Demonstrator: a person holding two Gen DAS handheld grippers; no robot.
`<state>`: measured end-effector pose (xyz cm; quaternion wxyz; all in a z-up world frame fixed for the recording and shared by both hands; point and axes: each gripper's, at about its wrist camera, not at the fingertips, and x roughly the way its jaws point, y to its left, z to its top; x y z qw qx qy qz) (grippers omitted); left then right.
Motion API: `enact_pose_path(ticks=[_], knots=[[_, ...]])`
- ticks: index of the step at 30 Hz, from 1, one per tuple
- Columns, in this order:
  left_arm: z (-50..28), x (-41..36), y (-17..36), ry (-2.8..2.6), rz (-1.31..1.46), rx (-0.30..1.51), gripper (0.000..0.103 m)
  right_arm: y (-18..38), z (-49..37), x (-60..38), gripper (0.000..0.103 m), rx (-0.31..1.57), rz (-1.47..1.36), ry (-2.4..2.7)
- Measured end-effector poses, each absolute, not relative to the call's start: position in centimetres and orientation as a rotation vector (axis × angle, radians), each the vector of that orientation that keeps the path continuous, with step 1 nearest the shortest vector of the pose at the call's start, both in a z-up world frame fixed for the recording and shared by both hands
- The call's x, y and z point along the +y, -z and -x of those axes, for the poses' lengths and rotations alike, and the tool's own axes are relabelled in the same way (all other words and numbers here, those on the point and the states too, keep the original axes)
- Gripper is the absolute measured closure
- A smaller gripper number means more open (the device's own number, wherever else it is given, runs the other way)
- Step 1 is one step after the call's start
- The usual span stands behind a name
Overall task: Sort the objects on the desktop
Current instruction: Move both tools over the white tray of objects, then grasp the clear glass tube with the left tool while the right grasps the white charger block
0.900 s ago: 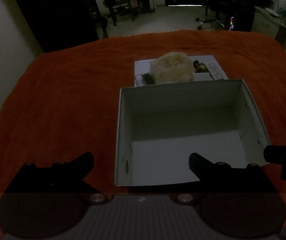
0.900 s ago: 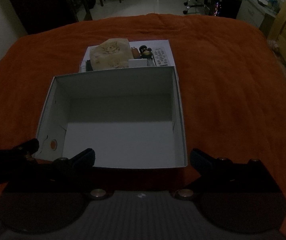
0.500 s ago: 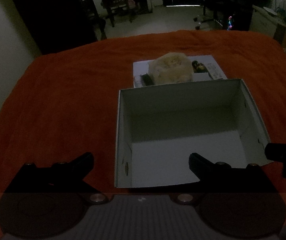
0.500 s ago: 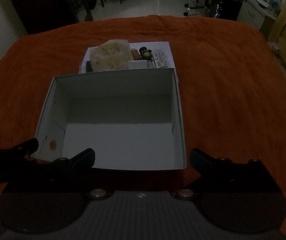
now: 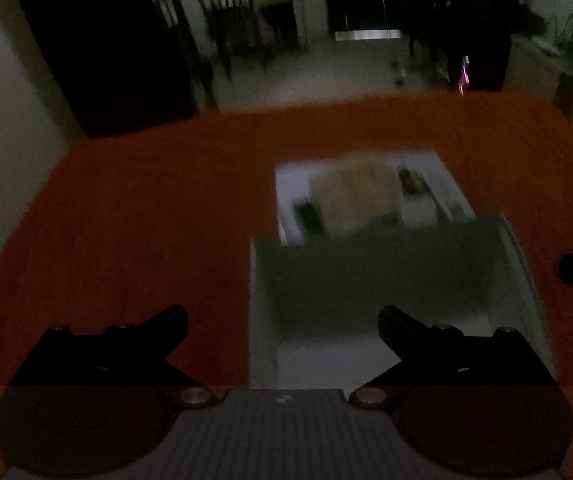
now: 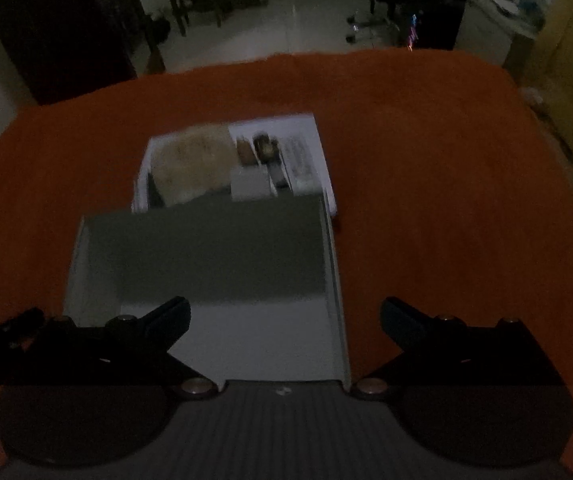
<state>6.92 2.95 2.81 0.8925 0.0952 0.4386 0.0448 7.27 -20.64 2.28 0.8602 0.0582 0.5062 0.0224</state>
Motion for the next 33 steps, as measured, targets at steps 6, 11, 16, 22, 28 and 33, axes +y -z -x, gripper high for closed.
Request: enact_pose_path(ticks=[6,11,16,22,28,33], knots=[[-13.4,4.5,-1.9,-0.054,-0.143,0.960,0.000,-2.7,-12.9,-19.7,0.000,1.053,-0.111,-0.098],[-19.3,5.8,0.1,-0.040,-0.111,0.996,0.000,-1.3,-18.4,-19.0,0.000,1.086,-0.081,-0.115],[-24.7,8.0,2.8,-0.036,-0.042,1.052,0.000,1.8,-23.5,-18.5,0.000,1.124,-0.105,-0.136],[-29.1,9.1,7.2,-0.003,-0.004,1.151,0.000,5.7,-28.9,-18.1,0.000,1.185,-0.167,-0.166],[-31.4,9.0,10.5,0.018,0.018,1.198,0.001,9.1,-31.4,-17.8,0.000,1.264,-0.139,-0.191],[-32.6,8.8,12.1,0.058,0.016,1.209,0.009,11.9,-32.6,-17.8,0.000,1.324,-0.137,-0.186]])
